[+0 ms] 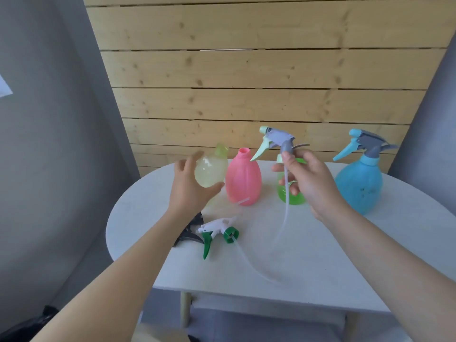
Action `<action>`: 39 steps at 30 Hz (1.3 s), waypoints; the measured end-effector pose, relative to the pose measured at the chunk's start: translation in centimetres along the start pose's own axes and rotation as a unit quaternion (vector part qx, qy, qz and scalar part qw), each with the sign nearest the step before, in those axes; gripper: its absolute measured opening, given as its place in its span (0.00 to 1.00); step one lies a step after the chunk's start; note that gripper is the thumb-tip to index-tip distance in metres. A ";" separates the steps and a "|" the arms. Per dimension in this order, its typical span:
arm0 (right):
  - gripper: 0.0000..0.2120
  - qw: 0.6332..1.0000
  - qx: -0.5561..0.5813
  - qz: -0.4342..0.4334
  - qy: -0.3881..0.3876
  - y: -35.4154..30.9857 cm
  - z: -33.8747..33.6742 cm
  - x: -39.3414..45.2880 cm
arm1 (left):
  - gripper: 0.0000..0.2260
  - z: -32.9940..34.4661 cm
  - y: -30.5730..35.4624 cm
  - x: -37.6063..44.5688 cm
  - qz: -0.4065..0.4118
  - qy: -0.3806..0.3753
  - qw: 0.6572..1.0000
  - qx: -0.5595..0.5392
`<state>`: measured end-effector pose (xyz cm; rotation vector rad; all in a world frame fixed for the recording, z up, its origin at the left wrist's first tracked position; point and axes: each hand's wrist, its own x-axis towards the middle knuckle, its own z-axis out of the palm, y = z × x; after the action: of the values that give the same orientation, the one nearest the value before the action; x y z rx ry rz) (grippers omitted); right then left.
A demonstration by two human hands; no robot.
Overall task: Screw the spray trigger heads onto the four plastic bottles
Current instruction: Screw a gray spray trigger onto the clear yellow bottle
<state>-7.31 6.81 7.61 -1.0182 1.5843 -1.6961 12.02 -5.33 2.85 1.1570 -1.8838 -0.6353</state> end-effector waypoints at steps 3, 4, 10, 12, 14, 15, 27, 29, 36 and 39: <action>0.04 0.997 0.042 -0.057 0.036 -1.2 -1.5 -0.1 | 0.35 -0.6 1.2 -1.4 0.058 -0.047 0.997 0.017; 0.03 0.994 0.055 -0.078 0.048 -1.7 -2.0 -0.2 | 0.34 -0.8 1.6 -1.8 0.080 -0.052 0.995 0.032; 0.04 0.968 0.125 -0.179 0.123 -4.5 -3.9 -0.3 | 0.34 -0.5 2.8 -2.9 0.166 -0.086 0.968 0.169; 0.06 0.963 0.140 -0.183 0.138 -4.8 -4.3 -0.2 | 0.33 -0.2 2.8 -3.1 0.176 -0.100 0.959 0.198; 0.07 0.961 0.148 -0.179 0.148 -4.7 -4.5 -0.2 | 0.33 0.1 2.7 -3.2 0.178 -0.114 0.955 0.209; 0.07 0.961 0.147 -0.177 0.151 -4.6 -4.6 -0.2 | 0.33 0.2 2.7 -3.2 0.179 -0.118 0.953 0.216; 0.09 0.961 0.149 -0.175 0.153 -4.6 -3.7 -0.3 | 0.34 0.6 2.6 -3.0 0.152 -0.110 0.952 0.241; 0.07 0.959 0.155 -0.179 0.154 -4.9 -3.9 -0.3 | 0.33 0.5 2.5 -2.8 0.146 -0.108 0.952 0.247; 0.07 0.961 0.169 -0.166 0.143 -4.3 -3.9 -0.2 | 0.33 0.7 2.8 -2.9 0.156 -0.109 0.954 0.232; 0.03 0.966 0.175 -0.148 0.119 -3.4 -3.1 -0.2 | 0.34 0.9 3.4 -3.2 0.169 -0.115 0.958 0.200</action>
<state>-9.58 9.01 10.97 -0.9288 1.2444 -2.2792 10.44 -0.96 3.68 0.9941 -2.4188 -0.2047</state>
